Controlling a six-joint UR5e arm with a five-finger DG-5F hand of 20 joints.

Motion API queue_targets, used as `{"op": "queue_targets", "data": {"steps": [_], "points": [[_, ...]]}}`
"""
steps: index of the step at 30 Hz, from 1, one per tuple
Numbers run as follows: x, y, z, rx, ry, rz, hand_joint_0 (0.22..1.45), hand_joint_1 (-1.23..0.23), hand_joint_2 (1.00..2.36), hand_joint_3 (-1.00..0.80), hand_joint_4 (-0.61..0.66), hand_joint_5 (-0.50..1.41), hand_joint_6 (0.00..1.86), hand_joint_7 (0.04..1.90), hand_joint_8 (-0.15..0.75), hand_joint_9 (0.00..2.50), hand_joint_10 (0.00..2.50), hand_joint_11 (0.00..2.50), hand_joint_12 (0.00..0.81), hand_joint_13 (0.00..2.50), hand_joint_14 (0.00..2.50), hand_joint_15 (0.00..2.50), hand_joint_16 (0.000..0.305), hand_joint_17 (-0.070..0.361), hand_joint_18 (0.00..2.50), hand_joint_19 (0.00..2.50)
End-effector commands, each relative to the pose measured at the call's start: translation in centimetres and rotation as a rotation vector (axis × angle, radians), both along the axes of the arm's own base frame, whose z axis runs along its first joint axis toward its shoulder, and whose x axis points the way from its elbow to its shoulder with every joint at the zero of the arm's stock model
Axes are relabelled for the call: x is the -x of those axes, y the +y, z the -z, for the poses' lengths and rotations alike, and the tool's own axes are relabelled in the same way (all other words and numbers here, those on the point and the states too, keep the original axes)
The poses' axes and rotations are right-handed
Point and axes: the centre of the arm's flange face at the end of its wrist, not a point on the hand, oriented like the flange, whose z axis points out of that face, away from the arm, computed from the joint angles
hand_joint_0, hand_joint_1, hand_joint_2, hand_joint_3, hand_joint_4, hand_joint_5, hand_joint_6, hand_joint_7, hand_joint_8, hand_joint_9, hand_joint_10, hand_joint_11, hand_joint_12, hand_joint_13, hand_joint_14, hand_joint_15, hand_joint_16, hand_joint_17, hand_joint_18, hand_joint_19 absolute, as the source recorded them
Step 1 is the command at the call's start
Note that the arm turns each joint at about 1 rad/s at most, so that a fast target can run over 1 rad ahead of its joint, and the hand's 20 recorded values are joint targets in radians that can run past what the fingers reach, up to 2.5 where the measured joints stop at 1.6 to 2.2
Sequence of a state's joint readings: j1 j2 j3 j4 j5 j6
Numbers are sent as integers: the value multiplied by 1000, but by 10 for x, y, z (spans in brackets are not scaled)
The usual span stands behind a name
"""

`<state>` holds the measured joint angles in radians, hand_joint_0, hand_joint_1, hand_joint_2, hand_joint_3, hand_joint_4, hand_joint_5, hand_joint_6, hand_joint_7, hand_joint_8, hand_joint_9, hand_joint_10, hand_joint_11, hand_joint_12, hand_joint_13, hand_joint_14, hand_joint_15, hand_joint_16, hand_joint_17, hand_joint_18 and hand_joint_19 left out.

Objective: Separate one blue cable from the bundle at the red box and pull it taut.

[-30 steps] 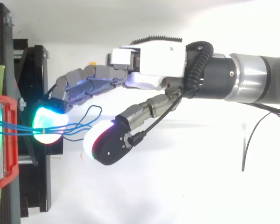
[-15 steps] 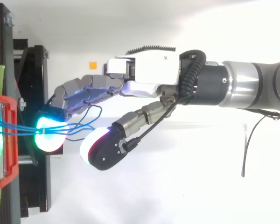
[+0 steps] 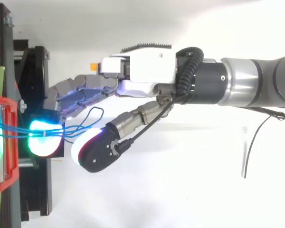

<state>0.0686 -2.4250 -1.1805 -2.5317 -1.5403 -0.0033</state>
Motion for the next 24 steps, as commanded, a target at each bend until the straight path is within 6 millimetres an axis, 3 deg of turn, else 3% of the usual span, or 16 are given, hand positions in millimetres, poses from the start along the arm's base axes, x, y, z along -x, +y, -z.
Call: {"op": "queue_targets", "data": {"steps": [1,24], "points": [[-2,3,-4,4,-1,0,610,-668,1011,-333,242,-176,502,1031,300,437,9,395,369,475,13,364,52,116,344,554],[0,-12,-3,21,5,-5,617,-654,1011,-328,201,-152,501,1175,313,498,10,437,376,528,13,375,52,116,420,569]]}}
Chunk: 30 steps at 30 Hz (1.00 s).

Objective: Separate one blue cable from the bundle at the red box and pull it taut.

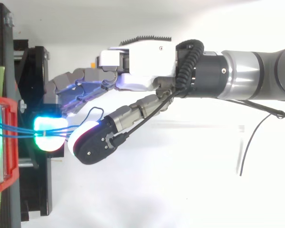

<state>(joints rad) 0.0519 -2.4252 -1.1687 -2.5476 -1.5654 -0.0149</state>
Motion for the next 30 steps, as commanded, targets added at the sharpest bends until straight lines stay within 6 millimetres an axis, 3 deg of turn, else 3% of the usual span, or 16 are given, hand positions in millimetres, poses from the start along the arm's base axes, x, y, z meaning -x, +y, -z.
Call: {"op": "queue_targets", "data": {"steps": [1,14,20,30], "points": [[0,-1,0,5,0,1,621,-653,1012,-313,196,-149,501,1193,312,498,10,437,376,531,13,376,52,116,423,568],[-2,-1,-3,14,-12,1,612,-650,1009,-369,184,-151,537,1176,316,508,12,449,375,553,15,391,51,116,451,581],[-2,-1,-3,15,-12,1,584,-553,1007,-417,180,-157,588,1123,327,549,10,472,383,595,14,407,52,117,494,603],[-1,-6,-2,40,-12,17,579,-538,1006,-425,181,-159,601,1095,329,562,10,489,387,615,14,417,52,118,514,611]]}}
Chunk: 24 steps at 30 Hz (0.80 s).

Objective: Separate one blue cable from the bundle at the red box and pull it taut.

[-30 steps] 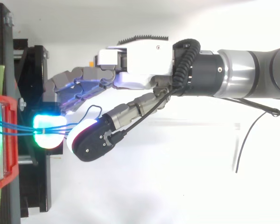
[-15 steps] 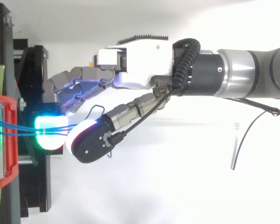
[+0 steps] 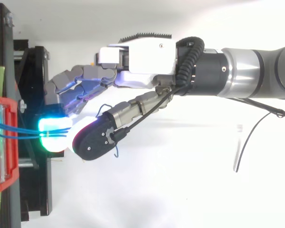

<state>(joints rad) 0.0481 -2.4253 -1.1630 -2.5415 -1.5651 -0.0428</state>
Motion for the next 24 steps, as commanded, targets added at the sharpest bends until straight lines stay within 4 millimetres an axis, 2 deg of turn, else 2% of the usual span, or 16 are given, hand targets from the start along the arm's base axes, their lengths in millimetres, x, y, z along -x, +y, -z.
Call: {"op": "queue_targets", "data": {"steps": [1,16,20,24], "points": [[0,-3,1,16,-1,10,580,-540,1006,-422,186,-159,601,1097,329,562,11,501,386,616,14,415,52,118,515,611],[0,-13,0,40,-9,37,628,-606,1013,-316,183,-162,627,1065,327,569,13,500,382,635,14,422,52,117,547,617],[0,-13,-1,43,-13,37,627,-612,1011,-346,172,-163,629,1066,327,572,10,500,383,636,16,425,52,117,551,625],[-3,-4,-2,44,-15,28,583,-586,1006,-422,184,-166,630,1053,327,573,10,504,385,637,16,432,53,118,556,622]]}}
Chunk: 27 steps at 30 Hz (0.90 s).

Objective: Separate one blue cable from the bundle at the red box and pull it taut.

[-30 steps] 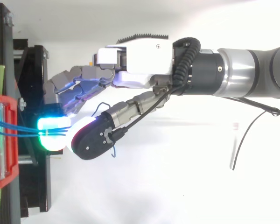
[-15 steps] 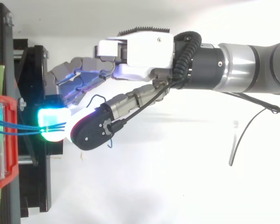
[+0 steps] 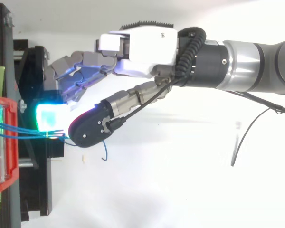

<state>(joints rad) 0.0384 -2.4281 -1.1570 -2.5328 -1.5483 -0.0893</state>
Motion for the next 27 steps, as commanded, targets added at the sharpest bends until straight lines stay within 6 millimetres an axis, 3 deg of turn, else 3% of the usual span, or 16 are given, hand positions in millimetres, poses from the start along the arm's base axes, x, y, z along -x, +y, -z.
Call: {"op": "queue_targets", "data": {"steps": [1,8,11,16,27], "points": [[-1,6,-2,1,-3,-7,576,-579,1005,-439,191,-166,625,1063,329,572,10,508,386,638,14,432,53,119,557,631],[-3,13,1,-2,-2,-1,550,-556,1001,-491,188,-163,597,1089,333,566,12,496,393,642,14,434,54,122,561,635],[-9,13,21,-11,-3,-1,550,-556,1001,-491,190,-163,591,1096,334,566,12,497,393,642,16,435,54,122,561,636],[-12,15,15,-18,-9,-8,605,-561,1008,-392,179,-161,586,1109,328,567,11,503,386,643,15,439,52,118,555,644],[-16,16,7,-15,-25,-17,612,-579,1009,-385,185,-163,602,1096,327,570,10,493,386,655,15,439,52,118,567,634]]}}
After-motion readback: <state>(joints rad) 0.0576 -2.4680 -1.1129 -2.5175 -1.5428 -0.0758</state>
